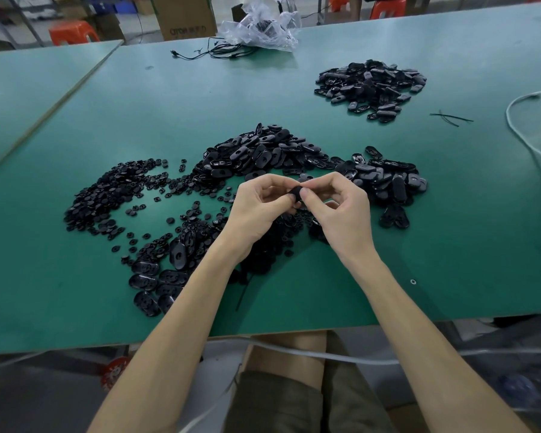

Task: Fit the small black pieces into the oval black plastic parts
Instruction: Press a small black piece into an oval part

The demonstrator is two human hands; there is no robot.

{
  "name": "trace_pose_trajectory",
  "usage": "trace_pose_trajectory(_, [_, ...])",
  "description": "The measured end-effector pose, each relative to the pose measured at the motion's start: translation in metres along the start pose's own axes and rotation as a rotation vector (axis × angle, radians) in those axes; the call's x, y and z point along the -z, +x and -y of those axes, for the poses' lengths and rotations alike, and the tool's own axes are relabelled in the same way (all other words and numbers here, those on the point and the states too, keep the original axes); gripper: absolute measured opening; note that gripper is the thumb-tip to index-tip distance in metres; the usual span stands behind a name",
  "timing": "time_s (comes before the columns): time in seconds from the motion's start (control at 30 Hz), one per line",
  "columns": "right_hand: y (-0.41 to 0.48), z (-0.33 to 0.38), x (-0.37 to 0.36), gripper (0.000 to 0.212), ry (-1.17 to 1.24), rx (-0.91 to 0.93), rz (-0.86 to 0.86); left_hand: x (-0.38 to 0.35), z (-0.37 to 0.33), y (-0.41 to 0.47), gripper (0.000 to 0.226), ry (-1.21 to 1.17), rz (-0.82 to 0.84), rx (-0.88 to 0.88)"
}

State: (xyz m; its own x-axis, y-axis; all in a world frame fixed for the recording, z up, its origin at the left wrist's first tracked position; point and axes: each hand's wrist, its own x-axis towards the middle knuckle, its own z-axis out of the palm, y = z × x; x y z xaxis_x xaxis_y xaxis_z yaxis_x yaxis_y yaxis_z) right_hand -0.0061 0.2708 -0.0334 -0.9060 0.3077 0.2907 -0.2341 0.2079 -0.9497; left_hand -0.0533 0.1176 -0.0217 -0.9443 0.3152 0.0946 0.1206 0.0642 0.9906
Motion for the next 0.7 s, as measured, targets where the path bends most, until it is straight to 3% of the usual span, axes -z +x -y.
trace_pose_trajectory(0.5, [-0.0003,-0.0013,0.0,0.012,-0.005,0.009,-0.008,0.0016,0.0014,-0.0003,0.017,-0.023,-0.008,0.012])
trace_pose_trajectory(0.7, [-0.0012,-0.0008,-0.0011,0.022,-0.027,0.06,0.009,0.0021,0.0003,-0.0023,0.023,-0.06,-0.018,-0.01])
